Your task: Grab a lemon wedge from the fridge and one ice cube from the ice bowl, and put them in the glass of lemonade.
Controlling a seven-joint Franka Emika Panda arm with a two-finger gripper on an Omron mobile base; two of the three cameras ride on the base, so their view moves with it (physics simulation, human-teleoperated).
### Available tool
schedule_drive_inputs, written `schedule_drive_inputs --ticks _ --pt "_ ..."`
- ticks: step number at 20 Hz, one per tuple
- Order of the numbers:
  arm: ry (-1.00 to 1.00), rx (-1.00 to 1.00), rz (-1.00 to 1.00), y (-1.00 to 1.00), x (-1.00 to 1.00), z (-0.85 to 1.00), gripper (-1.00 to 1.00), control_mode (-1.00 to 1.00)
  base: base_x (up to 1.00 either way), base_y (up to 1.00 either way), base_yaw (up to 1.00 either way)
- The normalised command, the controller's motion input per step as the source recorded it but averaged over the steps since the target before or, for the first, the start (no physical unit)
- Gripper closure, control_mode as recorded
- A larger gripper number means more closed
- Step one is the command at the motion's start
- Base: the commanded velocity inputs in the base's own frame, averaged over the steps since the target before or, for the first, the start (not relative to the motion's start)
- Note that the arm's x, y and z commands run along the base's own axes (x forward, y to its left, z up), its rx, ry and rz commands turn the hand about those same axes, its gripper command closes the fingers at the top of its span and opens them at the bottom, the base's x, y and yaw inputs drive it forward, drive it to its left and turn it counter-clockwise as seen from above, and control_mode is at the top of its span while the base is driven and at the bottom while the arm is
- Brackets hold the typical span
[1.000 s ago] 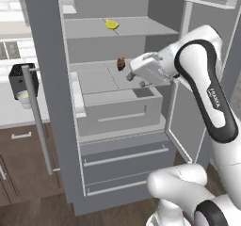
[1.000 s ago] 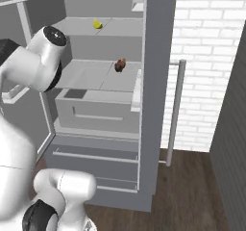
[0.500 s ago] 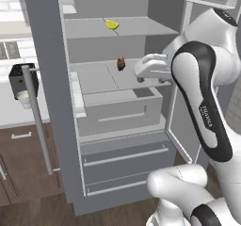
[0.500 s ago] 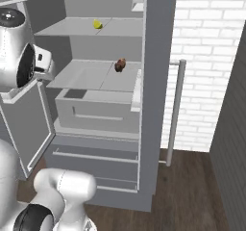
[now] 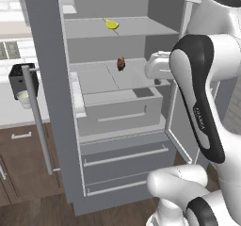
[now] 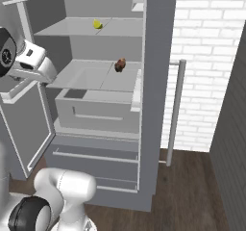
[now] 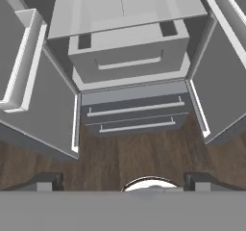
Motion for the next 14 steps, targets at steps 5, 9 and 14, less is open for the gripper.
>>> schedule_drive_inputs --ticks 5,9,14 --pt "-0.01 -0.01 -0.12 -0.35 -0.3 -0.28 -1.0 -1.0 0.0 0.0 0.0" --pt "0.0 0.0 -0.05 -0.29 -0.08 -0.12 -1.0 -1.0 0.0 0.0 0.0" --pt "0.0 0.0 -0.04 -0.32 0.13 -0.26 -1.0 -1.0 0.0 0.0 0.0"
